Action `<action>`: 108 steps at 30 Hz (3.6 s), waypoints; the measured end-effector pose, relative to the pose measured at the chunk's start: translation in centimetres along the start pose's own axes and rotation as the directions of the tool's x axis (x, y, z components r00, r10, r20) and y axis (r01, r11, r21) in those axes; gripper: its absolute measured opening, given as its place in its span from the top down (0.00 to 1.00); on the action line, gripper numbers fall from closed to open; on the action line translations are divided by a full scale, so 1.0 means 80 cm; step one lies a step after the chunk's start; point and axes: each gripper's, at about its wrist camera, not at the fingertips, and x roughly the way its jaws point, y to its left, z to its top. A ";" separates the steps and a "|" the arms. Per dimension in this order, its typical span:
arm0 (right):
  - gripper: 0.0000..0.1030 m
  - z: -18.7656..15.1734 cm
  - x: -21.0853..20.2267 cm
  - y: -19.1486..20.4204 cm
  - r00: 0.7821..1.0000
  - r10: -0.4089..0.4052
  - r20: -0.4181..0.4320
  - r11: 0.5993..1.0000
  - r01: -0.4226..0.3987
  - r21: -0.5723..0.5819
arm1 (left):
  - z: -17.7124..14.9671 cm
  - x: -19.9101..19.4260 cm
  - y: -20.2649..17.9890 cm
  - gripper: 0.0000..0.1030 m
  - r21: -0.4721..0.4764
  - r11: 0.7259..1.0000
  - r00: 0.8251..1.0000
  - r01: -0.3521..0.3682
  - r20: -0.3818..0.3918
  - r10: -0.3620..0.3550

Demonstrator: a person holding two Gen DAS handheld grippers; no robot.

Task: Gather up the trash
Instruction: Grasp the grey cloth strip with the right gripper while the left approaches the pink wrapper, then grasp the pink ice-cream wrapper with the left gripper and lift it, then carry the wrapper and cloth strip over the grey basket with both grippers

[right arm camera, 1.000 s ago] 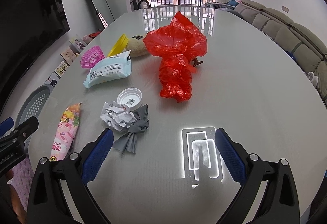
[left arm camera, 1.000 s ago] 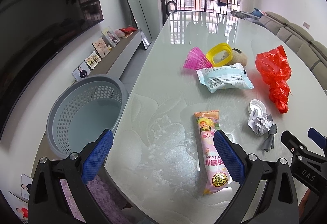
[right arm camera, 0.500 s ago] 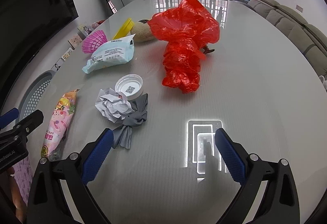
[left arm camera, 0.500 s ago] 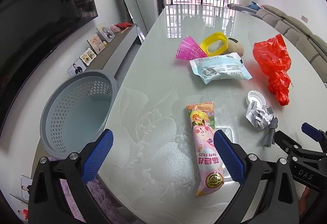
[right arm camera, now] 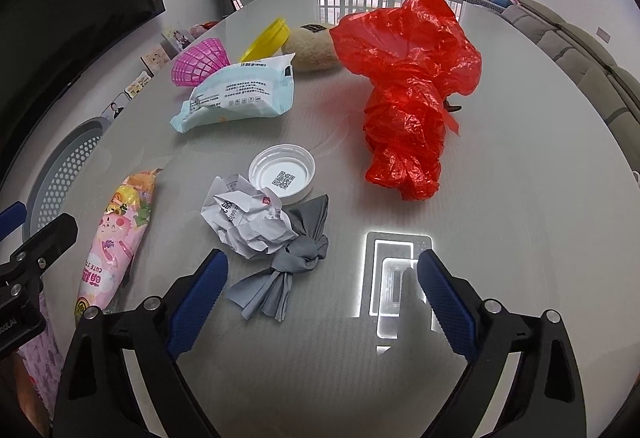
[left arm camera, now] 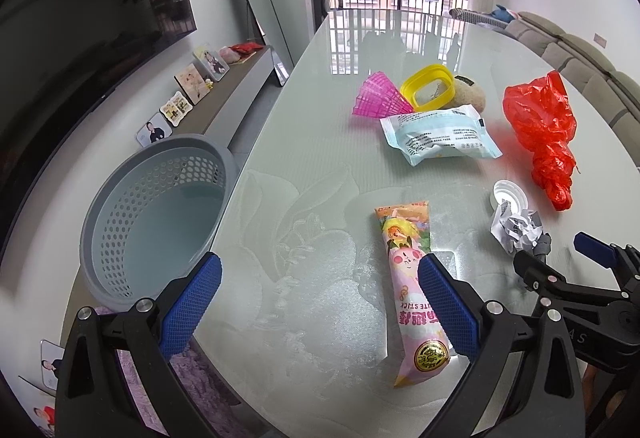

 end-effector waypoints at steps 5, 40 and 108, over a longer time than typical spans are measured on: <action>0.40 -0.003 -0.003 0.004 1.000 -0.017 0.007 0.999 0.017 -0.032 | 0.000 0.001 0.000 0.06 0.001 1.000 1.000 0.007 -0.001 -0.007; 0.93 -0.040 -0.068 -0.042 0.990 0.105 0.097 0.992 -0.111 0.064 | -0.014 0.043 -0.041 0.06 0.025 0.997 0.992 0.068 -0.110 -0.065; 0.93 0.090 0.013 0.320 0.937 0.349 -0.006 0.881 -0.330 -0.338 | -0.011 0.048 0.271 0.74 -0.256 0.959 0.993 -0.121 -0.031 0.117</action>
